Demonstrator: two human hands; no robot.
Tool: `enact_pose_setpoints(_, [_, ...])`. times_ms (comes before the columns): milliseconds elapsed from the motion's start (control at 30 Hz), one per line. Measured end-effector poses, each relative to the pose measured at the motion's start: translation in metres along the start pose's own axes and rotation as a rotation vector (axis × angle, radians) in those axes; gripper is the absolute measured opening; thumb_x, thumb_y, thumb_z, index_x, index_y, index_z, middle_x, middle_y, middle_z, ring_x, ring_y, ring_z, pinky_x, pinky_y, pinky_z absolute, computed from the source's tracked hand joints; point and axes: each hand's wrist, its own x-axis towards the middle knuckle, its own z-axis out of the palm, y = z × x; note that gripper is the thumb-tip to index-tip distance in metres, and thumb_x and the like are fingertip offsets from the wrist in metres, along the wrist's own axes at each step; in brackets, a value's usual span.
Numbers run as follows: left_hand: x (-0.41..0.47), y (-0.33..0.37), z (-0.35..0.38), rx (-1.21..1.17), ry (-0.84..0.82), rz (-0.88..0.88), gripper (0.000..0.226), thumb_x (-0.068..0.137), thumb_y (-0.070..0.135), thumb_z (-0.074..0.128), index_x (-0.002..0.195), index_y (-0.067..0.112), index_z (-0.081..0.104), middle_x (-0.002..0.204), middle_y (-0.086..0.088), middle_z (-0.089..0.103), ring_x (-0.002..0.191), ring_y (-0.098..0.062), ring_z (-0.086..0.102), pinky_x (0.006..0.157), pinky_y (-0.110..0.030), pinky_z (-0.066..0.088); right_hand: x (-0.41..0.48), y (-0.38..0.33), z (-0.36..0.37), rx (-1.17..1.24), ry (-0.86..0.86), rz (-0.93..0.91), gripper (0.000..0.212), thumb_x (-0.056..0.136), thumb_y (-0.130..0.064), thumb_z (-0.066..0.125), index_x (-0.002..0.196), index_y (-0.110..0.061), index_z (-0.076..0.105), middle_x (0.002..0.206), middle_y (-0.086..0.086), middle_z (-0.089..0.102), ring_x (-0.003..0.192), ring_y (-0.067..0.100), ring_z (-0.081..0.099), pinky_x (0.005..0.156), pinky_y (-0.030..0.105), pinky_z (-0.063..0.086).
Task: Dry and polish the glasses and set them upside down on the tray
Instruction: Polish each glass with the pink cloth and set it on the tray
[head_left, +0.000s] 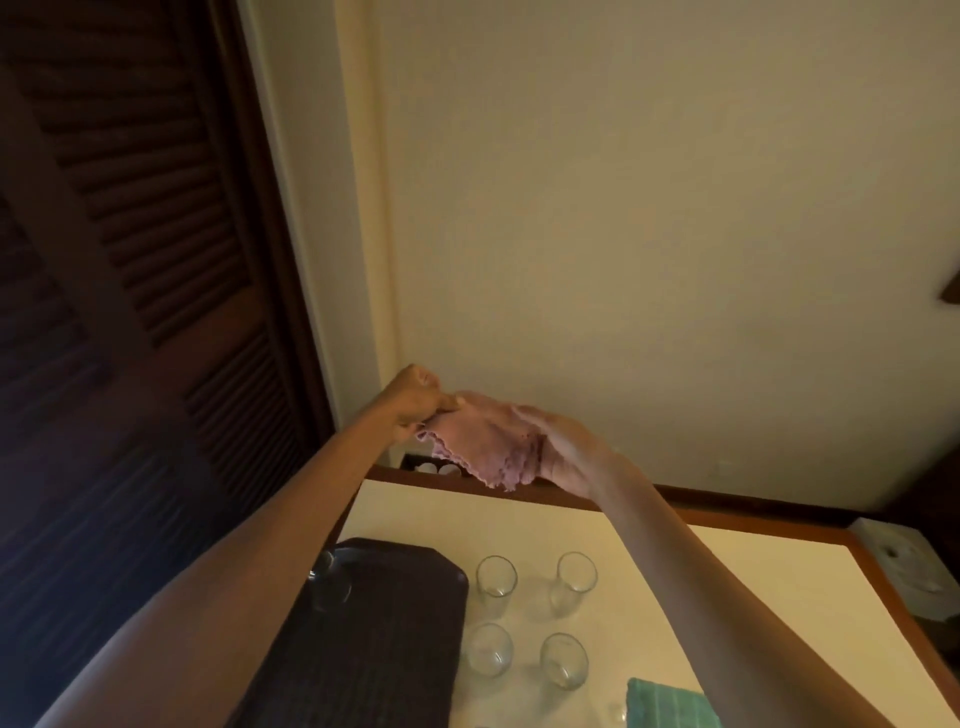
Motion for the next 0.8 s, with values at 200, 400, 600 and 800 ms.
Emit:
enact_pose_setpoints(200, [-0.007, 0.024, -0.023, -0.101, -0.106, 0.036, 0.020, 0.096, -0.005, 0.063, 0.099, 0.014, 0.062, 0.112, -0.017, 0.062, 0.090, -0.024, 0.062, 0.056, -0.028, 0.055, -0.006, -0.021, 0.028, -0.089, 0.166, -0.172, 0.070, 0.083, 0.005, 0.072, 0.138, -0.018, 0.034, 0.128, 0.015, 0.054, 0.118, 0.033, 0.056, 0.101, 0.059, 0.046])
enact_pose_setpoints(400, [-0.020, 0.044, -0.034, 0.051, -0.336, 0.121, 0.052, 0.078, -0.018, 0.075, 0.119, 0.013, 0.066, 0.126, -0.015, 0.060, 0.113, -0.031, 0.065, 0.080, -0.036, 0.064, -0.012, -0.030, 0.033, -0.667, 0.231, -0.438, 0.071, 0.065, 0.003, 0.087, 0.130, 0.000, 0.058, 0.118, 0.008, 0.061, 0.103, 0.019, 0.064, 0.090, 0.039, 0.058])
enact_pose_setpoints(600, [-0.023, 0.045, -0.020, 0.411, -0.165, 0.331, 0.049, 0.064, 0.001, 0.094, 0.109, 0.007, 0.077, 0.111, -0.005, 0.071, 0.110, -0.025, 0.065, 0.096, -0.045, 0.058, -0.017, -0.036, 0.026, -1.104, 0.373, -0.623, 0.042, 0.072, -0.018, 0.086, 0.111, -0.011, 0.072, 0.103, 0.002, 0.072, 0.091, 0.013, 0.064, 0.075, 0.016, 0.051])
enact_pose_setpoints(800, [-0.026, 0.044, -0.005, 0.587, -0.155, 0.405, 0.035, 0.077, 0.012, 0.089, 0.110, 0.008, 0.078, 0.102, -0.005, 0.077, 0.097, -0.022, 0.071, 0.088, -0.037, 0.059, -0.026, -0.040, 0.011, -1.216, 0.346, -0.546, 0.020, 0.087, -0.023, 0.075, 0.097, -0.007, 0.070, 0.077, 0.000, 0.061, 0.070, 0.013, 0.053, 0.052, 0.010, 0.037])
